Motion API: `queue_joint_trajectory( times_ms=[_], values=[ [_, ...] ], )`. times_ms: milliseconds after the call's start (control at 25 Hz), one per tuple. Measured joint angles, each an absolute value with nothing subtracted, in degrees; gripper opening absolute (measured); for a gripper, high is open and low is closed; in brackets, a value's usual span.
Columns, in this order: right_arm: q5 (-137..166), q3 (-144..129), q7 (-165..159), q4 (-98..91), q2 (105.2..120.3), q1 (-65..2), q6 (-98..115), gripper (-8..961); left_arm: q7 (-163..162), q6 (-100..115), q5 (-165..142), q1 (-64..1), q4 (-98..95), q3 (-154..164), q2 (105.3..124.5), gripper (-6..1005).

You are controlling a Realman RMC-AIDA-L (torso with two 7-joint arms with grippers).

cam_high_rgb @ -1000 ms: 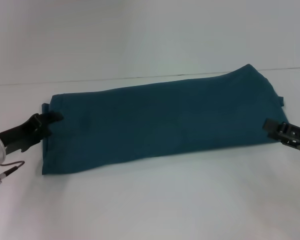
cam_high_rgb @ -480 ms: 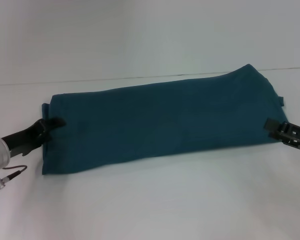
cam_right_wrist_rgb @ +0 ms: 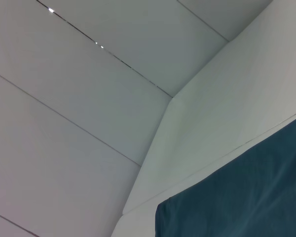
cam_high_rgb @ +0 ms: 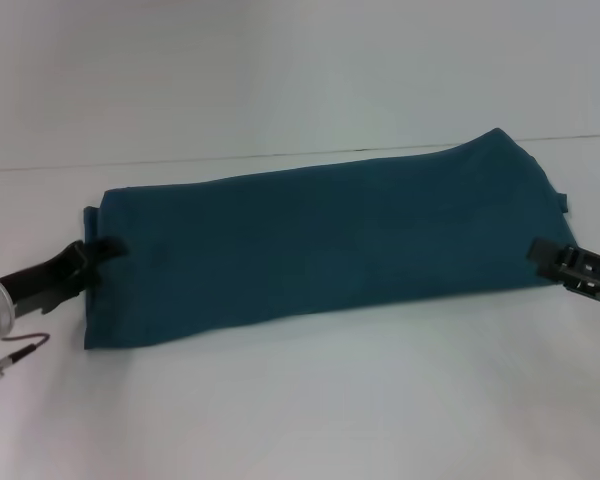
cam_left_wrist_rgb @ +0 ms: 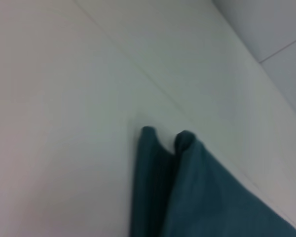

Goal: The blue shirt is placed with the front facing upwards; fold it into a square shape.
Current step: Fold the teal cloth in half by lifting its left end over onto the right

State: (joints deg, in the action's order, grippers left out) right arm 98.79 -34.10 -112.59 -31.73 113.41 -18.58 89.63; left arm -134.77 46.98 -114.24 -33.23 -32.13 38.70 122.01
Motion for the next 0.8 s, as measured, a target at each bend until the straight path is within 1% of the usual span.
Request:
queue_joint_trajectory(
  times_ms=[80,200,280,360,440,640,800],
  values=[
    [98.8,-34.1,-112.6,-31.7,113.29,-18.5,89.7,885,-135.3,49.4,-114.2,-33.2,-33.4,38.5,121.68,627],
    [98.8,-34.1,-112.3,-31.7,112.91,-18.4,89.9,885,-137.9,56.2,-115.9,-33.3,-36.5,39.2,119.63,627],
    [98.8,-34.2,-112.2,-31.7,112.63,-18.4,90.0,885,-139.3,61.6,-119.6,-34.8,-37.4,39.0,117.40,626],
    [98.8,-34.2,-112.1,-31.9,112.48,-18.4,90.1,885,-140.2,65.6,-123.9,-36.3,-38.6,38.0,115.84,626],
    [98.8,-34.2,-112.1,-32.0,112.38,-18.4,90.1,885,-140.6,67.9,-127.9,-37.4,-40.5,37.4,115.05,628],
    [98.9,-34.2,-112.1,-31.9,112.27,-18.4,89.7,885,-142.2,67.4,-134.0,-39.3,-42.0,37.5,114.62,639],
    [98.9,-34.1,-112.1,-31.8,112.24,-18.5,88.8,884,-147.2,63.7,-136.1,-39.6,-41.4,38.3,115.30,636]
  ],
)
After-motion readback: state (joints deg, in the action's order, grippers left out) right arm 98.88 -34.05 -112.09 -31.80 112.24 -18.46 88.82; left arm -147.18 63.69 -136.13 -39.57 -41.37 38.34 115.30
